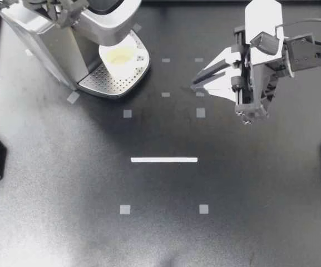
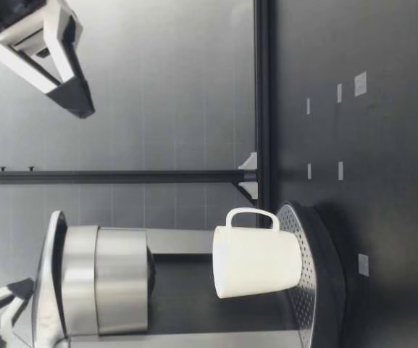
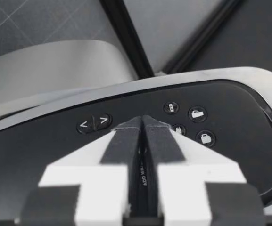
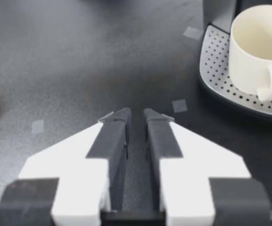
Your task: Place the coffee capsule inside the capsule container, then place the cup onto the center of the cup tray.
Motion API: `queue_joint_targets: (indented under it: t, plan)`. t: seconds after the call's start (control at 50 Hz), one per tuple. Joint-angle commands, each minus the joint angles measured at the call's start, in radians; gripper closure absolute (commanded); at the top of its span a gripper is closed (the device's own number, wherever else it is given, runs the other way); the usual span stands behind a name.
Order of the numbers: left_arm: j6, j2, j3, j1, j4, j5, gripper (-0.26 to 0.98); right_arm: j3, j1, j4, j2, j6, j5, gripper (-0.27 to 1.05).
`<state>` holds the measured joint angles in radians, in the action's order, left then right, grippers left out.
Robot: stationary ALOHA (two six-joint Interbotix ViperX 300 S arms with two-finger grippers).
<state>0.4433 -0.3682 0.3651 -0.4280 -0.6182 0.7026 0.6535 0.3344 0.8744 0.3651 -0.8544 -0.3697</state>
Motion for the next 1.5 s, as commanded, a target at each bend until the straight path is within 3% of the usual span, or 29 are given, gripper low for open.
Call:
queue_joint_targets:
  t: [0.0,0.28,0.6,0.84,1.16,1.48]
  plan:
    - [-0.002,-0.002,-0.029,-0.005,0.0,0.002,0.63,-0.012,-0.005,0.002,0.021,-0.002,0.008,0.51]
    - [-0.009,0.009,-0.035,-0.005,0.021,0.064,0.63,-0.008,-0.005,-0.003,0.026,-0.005,0.014,0.51]
    - [-0.132,0.041,-0.037,-0.005,0.184,0.071,0.63,-0.008,-0.005,-0.005,0.026,-0.02,0.029,0.51]
    - [-0.137,0.074,-0.041,-0.005,0.189,0.107,0.63,0.002,-0.005,-0.005,0.035,-0.02,0.031,0.51]
    - [-0.149,0.002,-0.078,-0.003,0.173,0.009,0.63,0.025,-0.005,-0.003,0.061,-0.02,0.057,0.51]
    - [-0.149,0.023,-0.078,0.02,0.181,-0.031,0.63,0.031,-0.005,-0.002,0.081,-0.02,0.063,0.51]
